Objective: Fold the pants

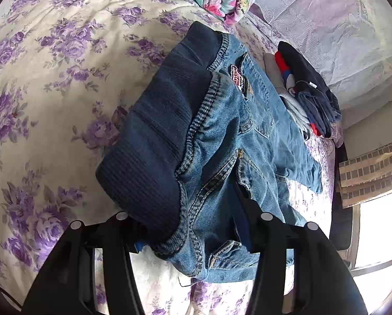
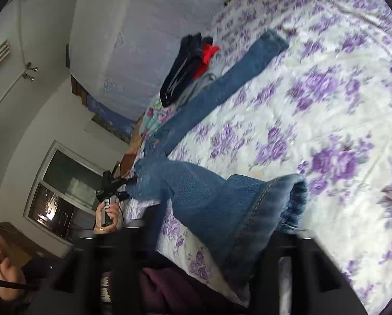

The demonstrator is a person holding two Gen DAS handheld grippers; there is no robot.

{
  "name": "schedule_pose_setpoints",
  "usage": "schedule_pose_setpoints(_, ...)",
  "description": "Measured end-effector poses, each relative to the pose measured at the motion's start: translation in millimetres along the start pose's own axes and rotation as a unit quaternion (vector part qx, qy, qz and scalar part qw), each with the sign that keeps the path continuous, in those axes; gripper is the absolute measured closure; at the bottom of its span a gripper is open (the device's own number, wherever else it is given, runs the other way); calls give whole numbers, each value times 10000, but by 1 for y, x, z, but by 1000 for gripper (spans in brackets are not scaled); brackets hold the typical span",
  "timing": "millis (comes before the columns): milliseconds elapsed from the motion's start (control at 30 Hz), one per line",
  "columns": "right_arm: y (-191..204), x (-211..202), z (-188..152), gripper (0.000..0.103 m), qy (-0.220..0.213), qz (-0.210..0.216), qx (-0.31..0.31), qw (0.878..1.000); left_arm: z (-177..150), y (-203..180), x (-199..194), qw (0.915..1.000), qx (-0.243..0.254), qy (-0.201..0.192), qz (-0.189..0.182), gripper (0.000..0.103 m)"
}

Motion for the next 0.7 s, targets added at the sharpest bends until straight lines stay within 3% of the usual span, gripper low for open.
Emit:
schedule_pose_setpoints(33, 3, 3, 7, 95, -115, -413, -220, 9988, 1, 0, 0, 10000, -18, -22, -10, 54)
schedule_pose_setpoints(67, 17, -2, 20, 95, -355, -737, -672, 9944, 2, 1, -1, 10000, -63, -71, -7, 62)
schedule_pose_setpoints(133, 64, -24, 48, 95, -925, -939, -1678, 9770, 5, 3, -5, 9997, -188, -136, -80, 70)
schedule_pose_setpoints(167, 95, -38, 55, 95, -1166, -753, -2262, 9641, 5, 3, -7, 9996, -223, -148, -101, 74)
schedule_pose_setpoints(200, 126, -54, 51, 95, -1389, -601, -2995, 9420, 4, 4, -8, 9996, -212, -165, -30, 80)
schedule_pose_setpoints(233, 142, -63, 44, 94, -1472, -634, -3598, 9192, 2, 4, -10, 9997, -166, -164, 49, 82)
schedule_pose_setpoints(267, 144, -64, 34, 93, -1354, -749, -3963, 9050, -1, 4, -11, 9998, -125, -126, 43, 82)
schedule_pose_setpoints(333, 98, -53, 22, 63, -706, -1350, -3790, 9128, -7, 8, -14, 9999, -48, -48, 94, 82)
schedule_pose_setpoints(367, 58, -45, 19, 57, -420, -1944, -3511, 9150, -10, 10, -14, 10000, -36, 11, 67, 82)
schedule_pose_setpoints(433, -21, -38, 6, 56, 129, -2951, -2762, 9146, -15, 12, -14, 9999, -13, 101, 15, 82)
schedule_pose_setpoints(467, -45, -43, -2, 56, 210, -3113, -2440, 9182, -17, 11, -14, 9999, 13, 120, 25, 82)
schedule_pose_setpoints(500, -52, -51, -6, 53, 87, -3016, -2242, 9267, -19, 10, -14, 9999, 36, 134, 56, 82)
schedule_pose_setpoints(533, -51, -63, -7, 42, -162, -2902, -2110, 9333, -22, 7, -13, 9998, 84, 175, 71, 78)
schedule_pose_setpoints(633, -33, -91, 0, 8, -1039, -2811, -2040, 9320, -30, -7, -12, 9989, 396, 186, 195, 70)
schedule_pose_setpoints(700, -28, -88, 9, 7, -1186, -2746, -1987, 9333, -28, -9, -6, 9986, 435, 163, 269, 59)
Point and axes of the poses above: each gripper's, at about its wrist camera, not at the fingertips, and x roughly the way its jaws point, y to its left, z to its top, the point moved 9 cm from there along x, roughly the way its jaws point, and after that the axes turned 3 degrees about -z, right-handed, at the moved point
